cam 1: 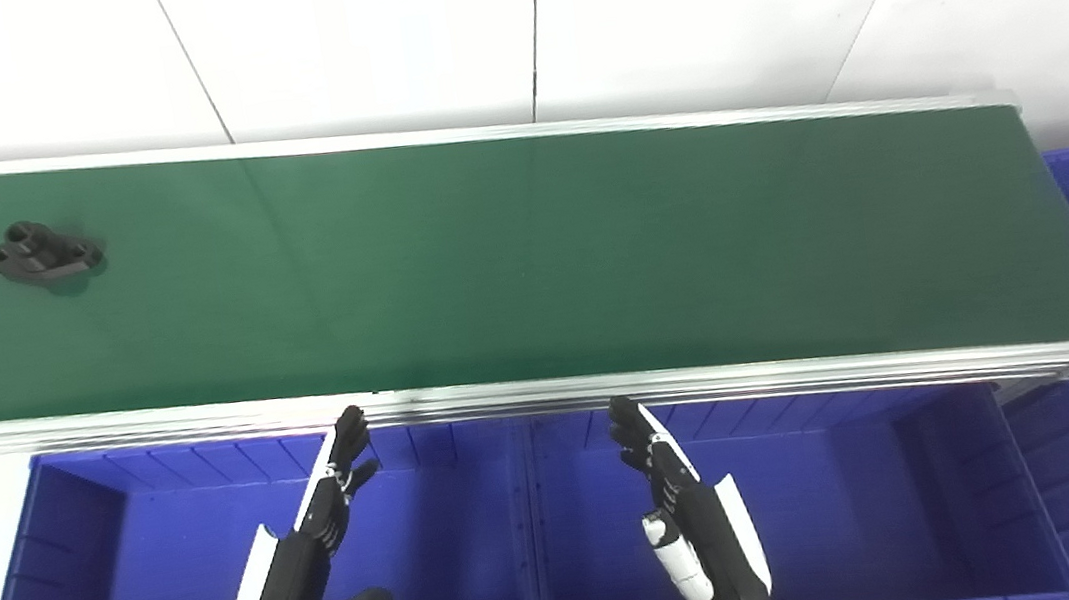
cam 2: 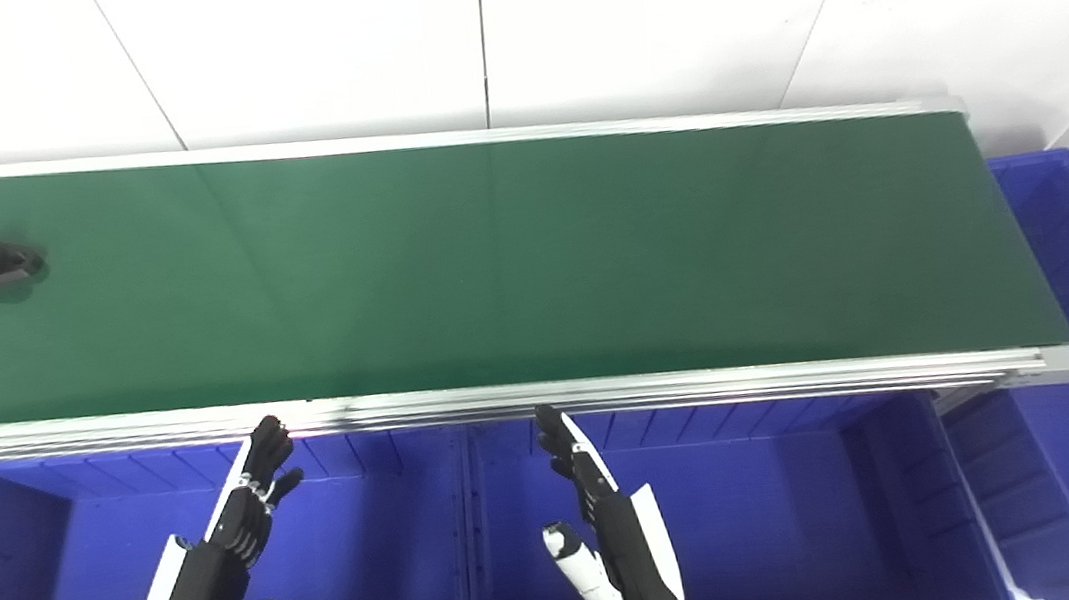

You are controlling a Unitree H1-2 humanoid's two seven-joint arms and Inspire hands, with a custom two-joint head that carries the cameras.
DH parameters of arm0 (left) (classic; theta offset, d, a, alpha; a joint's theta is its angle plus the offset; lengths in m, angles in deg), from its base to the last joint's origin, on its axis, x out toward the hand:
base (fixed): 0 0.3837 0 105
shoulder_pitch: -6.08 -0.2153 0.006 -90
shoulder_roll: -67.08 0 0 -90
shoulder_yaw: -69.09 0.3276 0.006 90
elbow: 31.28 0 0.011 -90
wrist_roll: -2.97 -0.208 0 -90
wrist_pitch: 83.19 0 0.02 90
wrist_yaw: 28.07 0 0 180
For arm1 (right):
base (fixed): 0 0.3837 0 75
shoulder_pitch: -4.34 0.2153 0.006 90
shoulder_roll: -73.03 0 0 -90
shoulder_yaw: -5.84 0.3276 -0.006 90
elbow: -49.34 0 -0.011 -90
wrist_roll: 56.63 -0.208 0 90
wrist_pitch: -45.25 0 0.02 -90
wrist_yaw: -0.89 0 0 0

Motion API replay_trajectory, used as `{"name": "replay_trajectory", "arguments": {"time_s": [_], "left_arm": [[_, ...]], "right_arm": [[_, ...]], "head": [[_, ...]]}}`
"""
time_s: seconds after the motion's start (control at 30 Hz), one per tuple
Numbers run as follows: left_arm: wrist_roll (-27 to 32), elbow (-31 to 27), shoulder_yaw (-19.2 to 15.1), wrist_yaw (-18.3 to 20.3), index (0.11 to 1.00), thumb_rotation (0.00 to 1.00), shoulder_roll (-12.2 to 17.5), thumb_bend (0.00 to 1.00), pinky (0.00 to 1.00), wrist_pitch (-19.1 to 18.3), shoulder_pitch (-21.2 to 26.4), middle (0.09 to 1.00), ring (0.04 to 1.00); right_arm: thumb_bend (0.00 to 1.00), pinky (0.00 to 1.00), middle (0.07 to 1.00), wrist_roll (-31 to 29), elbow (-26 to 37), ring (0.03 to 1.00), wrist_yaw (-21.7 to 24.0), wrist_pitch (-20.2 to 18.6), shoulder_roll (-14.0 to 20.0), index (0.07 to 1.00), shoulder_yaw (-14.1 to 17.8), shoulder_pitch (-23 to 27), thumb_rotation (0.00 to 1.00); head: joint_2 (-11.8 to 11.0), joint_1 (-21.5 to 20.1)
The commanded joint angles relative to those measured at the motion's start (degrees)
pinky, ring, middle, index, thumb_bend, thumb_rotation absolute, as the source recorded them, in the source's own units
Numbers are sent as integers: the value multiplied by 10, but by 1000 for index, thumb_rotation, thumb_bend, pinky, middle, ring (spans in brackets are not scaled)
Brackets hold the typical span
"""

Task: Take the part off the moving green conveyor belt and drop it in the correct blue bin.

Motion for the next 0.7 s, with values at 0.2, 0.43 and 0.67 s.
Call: {"name": "replay_trajectory", "arguments": {"time_s": [0.2, 0.43, 0.67], "left_arm": [[-7, -12, -2, -9, 1000, 850, -1, 761, 906, 13, -2, 1000, 979], [-5, -13, -3, -7, 1000, 833, -2, 761, 937, 13, -5, 1000, 987], [0, -7, -1, -7, 1000, 848, -1, 766, 924, 13, -1, 1000, 988]], "right_arm": [[892, 931, 934, 3, 16, 930, 4, 14, -3, 929, -2, -6, 1000], [890, 918, 931, 5, 17, 923, 4, 13, -4, 928, -2, -6, 1000], [896, 927, 931, 3, 15, 926, 6, 11, -3, 929, -2, -6, 1000]], "head": [[2, -1], [2, 0], [1, 1]]}}
